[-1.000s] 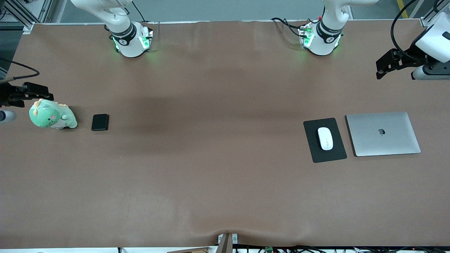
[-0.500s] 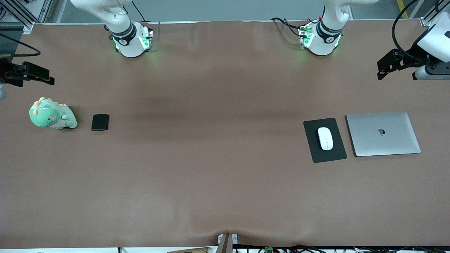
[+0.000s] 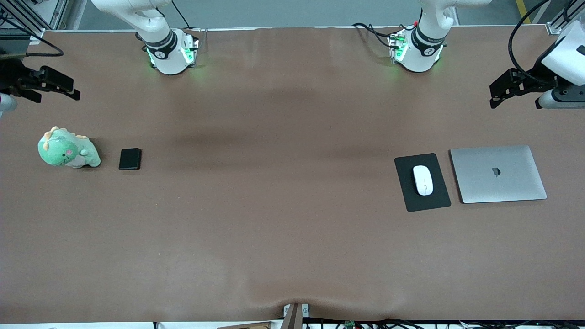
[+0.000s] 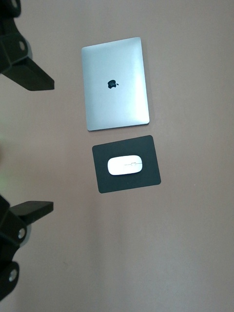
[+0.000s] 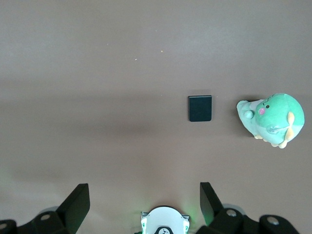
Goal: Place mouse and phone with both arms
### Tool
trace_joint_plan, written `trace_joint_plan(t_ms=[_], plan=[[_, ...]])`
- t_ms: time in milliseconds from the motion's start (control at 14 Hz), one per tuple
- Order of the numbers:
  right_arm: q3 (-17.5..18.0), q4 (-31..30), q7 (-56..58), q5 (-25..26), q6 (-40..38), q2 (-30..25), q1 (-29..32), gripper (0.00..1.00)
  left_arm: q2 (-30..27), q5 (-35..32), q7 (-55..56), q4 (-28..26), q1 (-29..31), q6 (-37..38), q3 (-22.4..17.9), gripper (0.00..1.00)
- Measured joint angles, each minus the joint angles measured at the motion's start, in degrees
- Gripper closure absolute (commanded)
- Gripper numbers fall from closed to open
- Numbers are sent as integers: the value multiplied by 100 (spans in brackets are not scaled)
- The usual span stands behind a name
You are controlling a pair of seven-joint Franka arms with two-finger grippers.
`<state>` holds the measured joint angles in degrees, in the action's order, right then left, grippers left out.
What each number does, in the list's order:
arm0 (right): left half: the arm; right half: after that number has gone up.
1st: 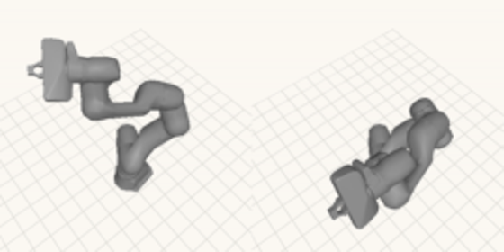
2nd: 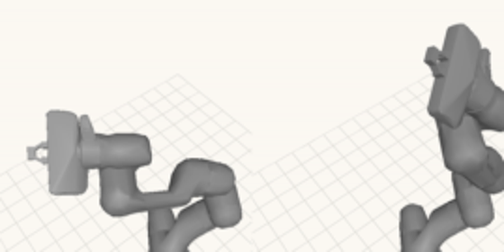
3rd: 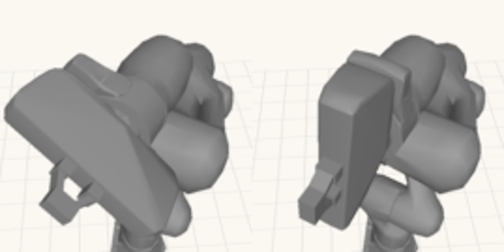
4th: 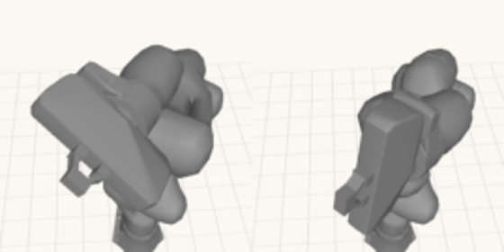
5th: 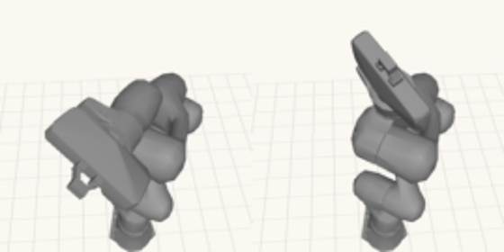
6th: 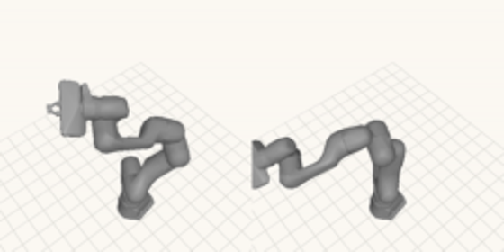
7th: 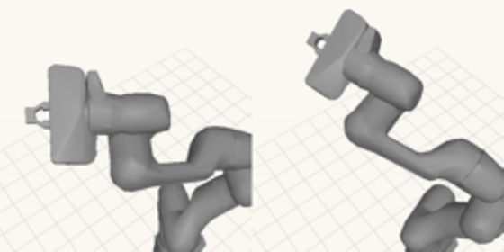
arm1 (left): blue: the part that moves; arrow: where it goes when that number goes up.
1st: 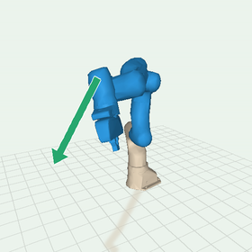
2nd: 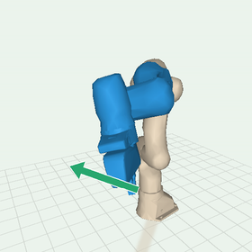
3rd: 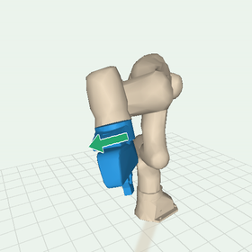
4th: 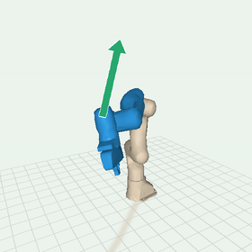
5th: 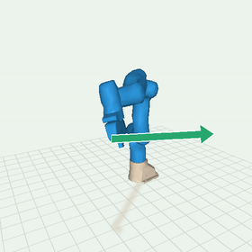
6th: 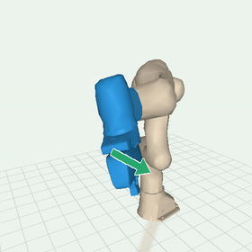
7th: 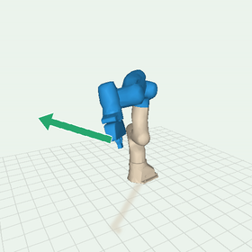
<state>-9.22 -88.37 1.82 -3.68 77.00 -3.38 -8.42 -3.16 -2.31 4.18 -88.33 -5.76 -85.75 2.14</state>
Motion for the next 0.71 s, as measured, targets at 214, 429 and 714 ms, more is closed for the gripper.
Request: trace_joint_plan(t_ms=[214,429,714], plan=[[82,-21,-12,16,52,-46,45,0,19,0,0,70,7,-38,-9,0],[492,-11,-12,56,109,-47,461,0,23,0,0,136,15,-38,-19,0],[622,5,-12,114,128,-46,614,0,24,0,-9,137,20,-33,-26,0]])
